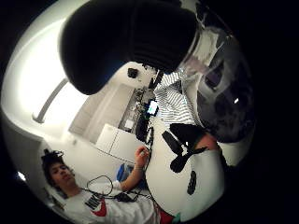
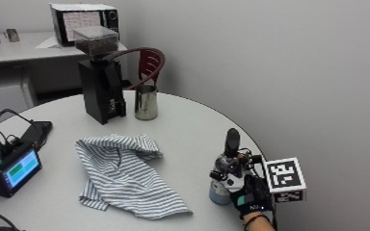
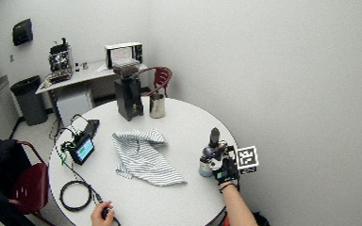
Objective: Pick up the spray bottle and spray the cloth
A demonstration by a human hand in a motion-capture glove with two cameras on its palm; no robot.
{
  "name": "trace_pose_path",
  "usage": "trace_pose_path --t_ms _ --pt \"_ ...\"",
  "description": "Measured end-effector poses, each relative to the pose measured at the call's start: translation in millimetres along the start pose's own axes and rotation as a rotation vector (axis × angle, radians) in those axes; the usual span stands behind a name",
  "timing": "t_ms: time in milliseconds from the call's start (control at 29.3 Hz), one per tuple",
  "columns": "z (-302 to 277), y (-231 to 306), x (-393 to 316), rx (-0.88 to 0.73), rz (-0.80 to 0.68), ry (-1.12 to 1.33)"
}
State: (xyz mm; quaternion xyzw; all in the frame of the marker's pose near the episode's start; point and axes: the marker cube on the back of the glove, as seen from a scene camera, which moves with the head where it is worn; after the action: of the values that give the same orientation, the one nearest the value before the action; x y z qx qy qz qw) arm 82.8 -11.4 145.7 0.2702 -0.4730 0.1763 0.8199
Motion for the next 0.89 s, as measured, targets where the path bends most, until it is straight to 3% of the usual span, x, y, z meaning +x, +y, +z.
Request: trace_pose_path --t_ms 307,648,887 --pt "-23 27 25 -0.041 0.088 -0.095" --pt "-35 -4 -57 -0.503 0.085 -0.176" --pt "-24 -12 -73 -0.661 0.149 -0.09"
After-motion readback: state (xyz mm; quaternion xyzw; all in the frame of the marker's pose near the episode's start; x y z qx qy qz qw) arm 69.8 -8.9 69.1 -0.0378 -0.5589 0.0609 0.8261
